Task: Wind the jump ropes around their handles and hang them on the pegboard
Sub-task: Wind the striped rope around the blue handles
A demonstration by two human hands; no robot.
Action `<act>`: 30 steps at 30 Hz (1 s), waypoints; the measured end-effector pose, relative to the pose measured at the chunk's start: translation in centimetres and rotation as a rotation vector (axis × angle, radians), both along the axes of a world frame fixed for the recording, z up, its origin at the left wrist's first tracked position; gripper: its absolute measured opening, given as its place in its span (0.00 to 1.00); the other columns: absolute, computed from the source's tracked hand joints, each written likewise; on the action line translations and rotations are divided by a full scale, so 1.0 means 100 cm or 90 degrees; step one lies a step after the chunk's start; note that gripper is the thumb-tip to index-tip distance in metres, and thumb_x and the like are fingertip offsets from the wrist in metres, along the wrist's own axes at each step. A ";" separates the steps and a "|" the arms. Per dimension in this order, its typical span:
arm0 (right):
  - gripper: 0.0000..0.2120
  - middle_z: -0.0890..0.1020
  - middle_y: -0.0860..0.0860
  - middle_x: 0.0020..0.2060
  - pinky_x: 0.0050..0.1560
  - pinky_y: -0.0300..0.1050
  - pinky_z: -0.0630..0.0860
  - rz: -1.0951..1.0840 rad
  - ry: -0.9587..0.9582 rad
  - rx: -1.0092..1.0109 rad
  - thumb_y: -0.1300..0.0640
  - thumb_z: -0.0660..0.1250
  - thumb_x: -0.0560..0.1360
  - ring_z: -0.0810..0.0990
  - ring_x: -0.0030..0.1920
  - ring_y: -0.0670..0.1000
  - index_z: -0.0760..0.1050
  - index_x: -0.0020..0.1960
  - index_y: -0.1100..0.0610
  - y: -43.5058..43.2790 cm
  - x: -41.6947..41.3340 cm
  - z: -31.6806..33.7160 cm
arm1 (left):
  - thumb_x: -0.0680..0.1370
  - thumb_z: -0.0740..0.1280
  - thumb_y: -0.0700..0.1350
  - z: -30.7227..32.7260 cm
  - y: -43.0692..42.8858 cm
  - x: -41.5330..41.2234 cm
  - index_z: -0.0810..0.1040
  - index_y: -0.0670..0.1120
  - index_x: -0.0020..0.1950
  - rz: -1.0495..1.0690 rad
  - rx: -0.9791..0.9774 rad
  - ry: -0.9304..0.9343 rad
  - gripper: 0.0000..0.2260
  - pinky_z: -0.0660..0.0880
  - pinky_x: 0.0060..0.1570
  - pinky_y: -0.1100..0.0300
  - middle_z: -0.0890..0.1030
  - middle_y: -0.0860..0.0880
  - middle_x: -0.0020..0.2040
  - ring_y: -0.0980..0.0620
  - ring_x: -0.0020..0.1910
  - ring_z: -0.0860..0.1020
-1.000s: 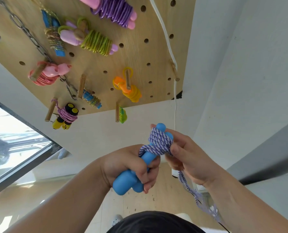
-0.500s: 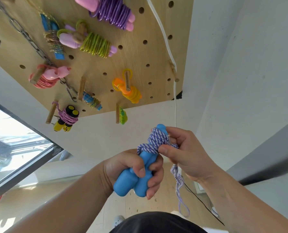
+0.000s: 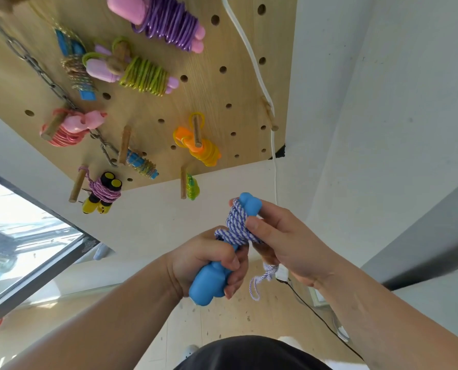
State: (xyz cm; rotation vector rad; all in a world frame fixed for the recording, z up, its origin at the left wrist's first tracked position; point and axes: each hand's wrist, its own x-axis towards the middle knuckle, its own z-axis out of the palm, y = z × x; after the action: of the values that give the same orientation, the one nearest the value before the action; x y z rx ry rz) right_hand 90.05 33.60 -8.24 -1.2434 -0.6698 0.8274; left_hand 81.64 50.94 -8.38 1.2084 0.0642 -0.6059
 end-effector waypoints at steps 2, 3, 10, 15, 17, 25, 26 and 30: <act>0.19 0.62 0.68 0.34 0.30 0.50 0.54 0.011 0.014 0.006 0.40 0.66 0.74 0.55 0.32 0.59 0.78 0.62 0.45 -0.001 0.000 -0.002 | 0.64 0.67 0.40 0.000 -0.001 0.001 0.69 0.43 0.32 0.005 0.000 0.002 0.06 0.73 0.33 0.58 0.74 0.42 0.29 0.46 0.25 0.75; 0.20 0.62 0.67 0.33 0.30 0.50 0.53 0.014 0.015 0.010 0.40 0.65 0.74 0.54 0.31 0.57 0.77 0.63 0.46 -0.002 0.001 -0.004 | 0.64 0.66 0.40 0.001 -0.002 0.001 0.69 0.43 0.32 0.000 -0.012 0.005 0.06 0.73 0.33 0.58 0.74 0.42 0.29 0.46 0.25 0.75; 0.22 0.65 0.47 0.28 0.29 0.45 0.54 -0.009 0.023 0.042 0.33 0.71 0.71 0.58 0.28 0.48 0.83 0.57 0.46 -0.012 0.015 -0.011 | 0.62 0.66 0.39 0.010 -0.003 0.008 0.66 0.42 0.34 0.012 -0.005 -0.013 0.08 0.73 0.33 0.58 0.73 0.43 0.29 0.46 0.25 0.74; 0.10 0.69 0.49 0.31 0.37 0.49 0.68 0.055 -0.186 -0.114 0.41 0.64 0.77 0.67 0.33 0.52 0.83 0.50 0.42 -0.026 0.018 -0.018 | 0.61 0.66 0.39 0.025 0.004 0.005 0.64 0.43 0.33 0.038 -0.013 -0.025 0.10 0.71 0.33 0.58 0.72 0.42 0.28 0.46 0.25 0.73; 0.11 0.71 0.44 0.32 0.41 0.38 0.69 0.094 -0.222 -0.130 0.46 0.61 0.81 0.69 0.35 0.45 0.80 0.45 0.38 -0.027 0.014 -0.016 | 0.62 0.66 0.38 0.029 -0.001 0.004 0.63 0.42 0.34 -0.027 0.000 -0.031 0.10 0.71 0.33 0.58 0.73 0.43 0.29 0.47 0.25 0.74; 0.05 0.80 0.49 0.45 0.50 0.47 0.74 0.364 -0.527 -0.435 0.61 0.62 0.80 0.77 0.46 0.50 0.75 0.48 0.54 -0.007 0.044 0.004 | 0.64 0.70 0.41 0.034 -0.027 0.001 0.75 0.43 0.37 -0.339 0.496 0.033 0.05 0.74 0.37 0.59 0.75 0.46 0.33 0.51 0.31 0.75; 0.06 0.80 0.49 0.46 0.51 0.49 0.75 0.369 -0.565 -0.460 0.58 0.61 0.81 0.77 0.47 0.51 0.76 0.48 0.54 -0.001 0.047 0.009 | 0.65 0.72 0.43 0.031 -0.029 0.003 0.76 0.44 0.39 -0.379 0.611 0.015 0.08 0.73 0.37 0.58 0.75 0.48 0.34 0.51 0.32 0.74; 0.13 0.75 0.48 0.36 0.39 0.48 0.70 0.317 -0.714 -0.545 0.57 0.62 0.80 0.73 0.37 0.49 0.70 0.37 0.51 0.024 0.042 0.032 | 0.69 0.74 0.48 0.010 -0.022 0.021 0.76 0.46 0.40 -0.377 0.889 -0.017 0.10 0.70 0.35 0.58 0.75 0.49 0.35 0.50 0.33 0.73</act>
State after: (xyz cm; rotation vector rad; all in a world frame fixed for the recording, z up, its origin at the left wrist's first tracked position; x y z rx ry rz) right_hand 94.22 36.00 -5.04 -2.4161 -1.6741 0.7873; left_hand 83.69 48.72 -7.42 2.6354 0.1143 -1.1214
